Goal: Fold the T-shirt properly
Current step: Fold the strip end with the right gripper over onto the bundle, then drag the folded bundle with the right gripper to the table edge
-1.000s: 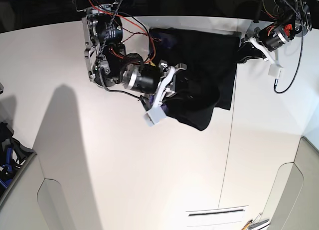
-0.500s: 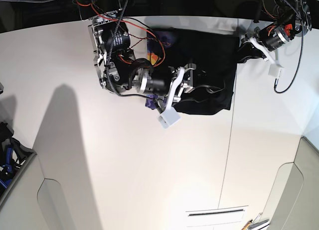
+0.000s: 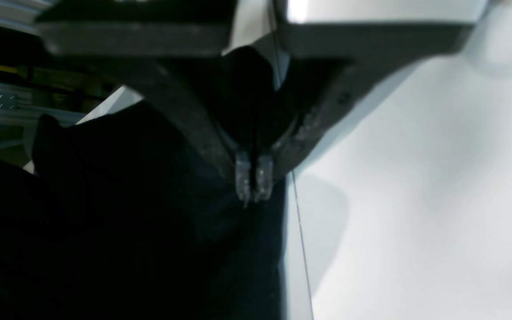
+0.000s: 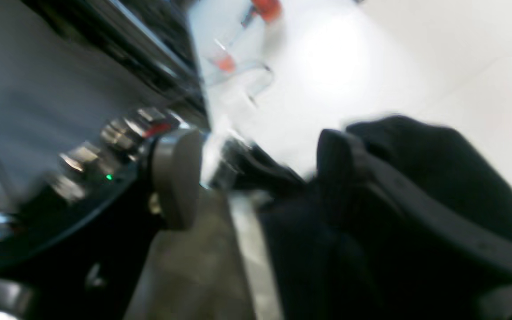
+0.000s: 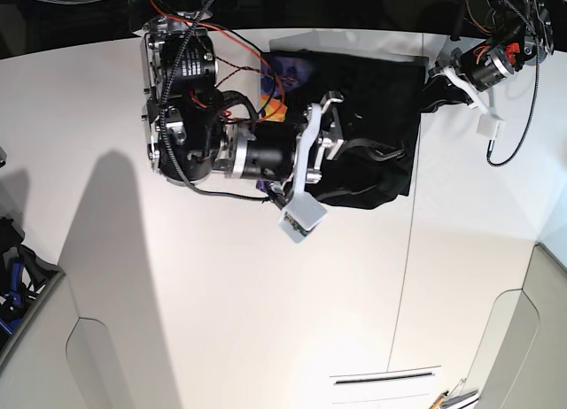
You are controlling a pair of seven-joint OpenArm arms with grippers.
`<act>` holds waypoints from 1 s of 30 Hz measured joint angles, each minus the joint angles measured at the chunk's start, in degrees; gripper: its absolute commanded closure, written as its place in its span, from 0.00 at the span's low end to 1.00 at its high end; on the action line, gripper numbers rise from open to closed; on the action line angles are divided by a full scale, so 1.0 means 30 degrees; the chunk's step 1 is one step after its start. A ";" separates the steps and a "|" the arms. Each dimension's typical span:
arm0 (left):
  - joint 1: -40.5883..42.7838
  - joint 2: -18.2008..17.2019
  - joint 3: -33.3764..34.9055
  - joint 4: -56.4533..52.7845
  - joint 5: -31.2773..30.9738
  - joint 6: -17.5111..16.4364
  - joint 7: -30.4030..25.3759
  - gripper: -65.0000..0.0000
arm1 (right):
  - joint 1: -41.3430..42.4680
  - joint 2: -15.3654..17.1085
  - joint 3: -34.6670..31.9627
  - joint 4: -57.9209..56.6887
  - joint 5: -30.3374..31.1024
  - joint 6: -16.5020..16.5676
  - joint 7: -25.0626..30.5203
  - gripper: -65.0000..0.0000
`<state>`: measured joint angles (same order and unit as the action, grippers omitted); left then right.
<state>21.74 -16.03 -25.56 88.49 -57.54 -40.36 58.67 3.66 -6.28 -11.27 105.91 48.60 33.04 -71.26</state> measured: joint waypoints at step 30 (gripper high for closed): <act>-0.0007 0.0000 0.0000 -0.0007 -0.0007 0.0000 0.0000 0.95 | -0.4189 0.2404 0.1610 0.2040 -0.7512 -0.3045 0.2630 1.00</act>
<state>21.71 -16.03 -25.56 88.47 -57.56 -40.36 58.67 -8.91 0.93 -6.44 112.03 26.06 23.90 -63.37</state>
